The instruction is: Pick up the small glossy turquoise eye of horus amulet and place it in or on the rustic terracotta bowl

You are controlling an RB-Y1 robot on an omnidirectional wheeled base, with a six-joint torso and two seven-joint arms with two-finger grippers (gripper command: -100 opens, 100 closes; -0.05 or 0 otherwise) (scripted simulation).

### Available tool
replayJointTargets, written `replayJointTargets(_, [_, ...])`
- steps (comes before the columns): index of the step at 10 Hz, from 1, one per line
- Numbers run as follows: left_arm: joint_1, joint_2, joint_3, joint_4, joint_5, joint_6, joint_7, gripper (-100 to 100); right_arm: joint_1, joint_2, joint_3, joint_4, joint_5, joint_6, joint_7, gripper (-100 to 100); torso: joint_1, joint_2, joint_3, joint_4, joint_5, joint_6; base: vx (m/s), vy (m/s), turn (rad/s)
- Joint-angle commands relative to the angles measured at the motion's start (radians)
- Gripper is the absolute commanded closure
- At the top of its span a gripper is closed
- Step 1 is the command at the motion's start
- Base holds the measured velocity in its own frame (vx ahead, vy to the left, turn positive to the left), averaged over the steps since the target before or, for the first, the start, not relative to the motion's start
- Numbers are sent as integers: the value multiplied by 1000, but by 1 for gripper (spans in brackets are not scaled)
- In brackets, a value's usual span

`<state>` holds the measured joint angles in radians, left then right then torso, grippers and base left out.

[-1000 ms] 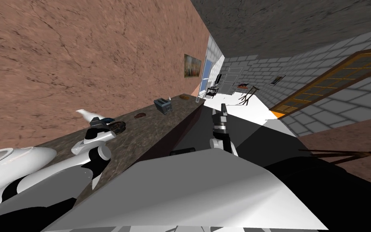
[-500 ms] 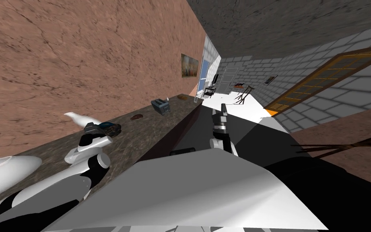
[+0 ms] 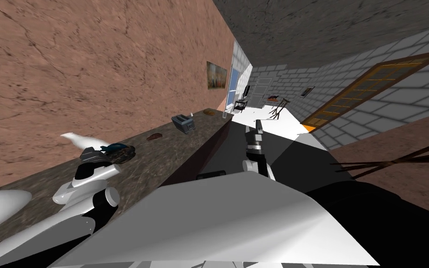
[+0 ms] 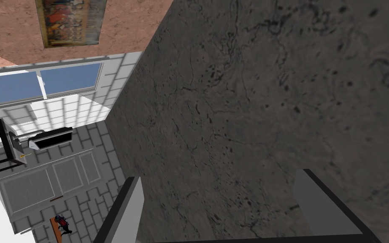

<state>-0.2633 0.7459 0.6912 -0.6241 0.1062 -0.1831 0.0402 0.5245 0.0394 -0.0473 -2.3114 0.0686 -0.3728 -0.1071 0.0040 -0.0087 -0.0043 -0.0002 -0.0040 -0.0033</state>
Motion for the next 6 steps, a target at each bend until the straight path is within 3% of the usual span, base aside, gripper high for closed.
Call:
replayJointTargets(1, [50,-3,7,-43,4,14,9,-100,0,0,0,0,0,0,0,0,0,0,0,0,0,0,6,-7,21])
replayJointTargets(2, [76,-3,7,-43,4,14,9,-100,0,0,0,0,0,0,0,0,0,1,1,0,0,0,4,-4,12])
replayJointTargets(3, [119,-5,45,-102,30,33,57,-100,0,0,0,0,0,0,0,0,1,1,1,0,0,0,41,-24,-267])
replayJointTargets(4, [133,-5,45,-82,30,33,59,-100,0,0,0,0,0,0,0,0,0,-1,0,0,0,2,18,-10,-78])
replayJointTargets(5, [166,-5,45,-129,30,33,59,-100,0,0,0,0,0,0,0,0,0,0,0,0,0,0,6,-7,21])
replayJointTargets(6, [192,-5,45,-129,30,33,59,-100,0,0,0,0,0,0,0,0,0,1,0,0,0,0,-4,5,-14])
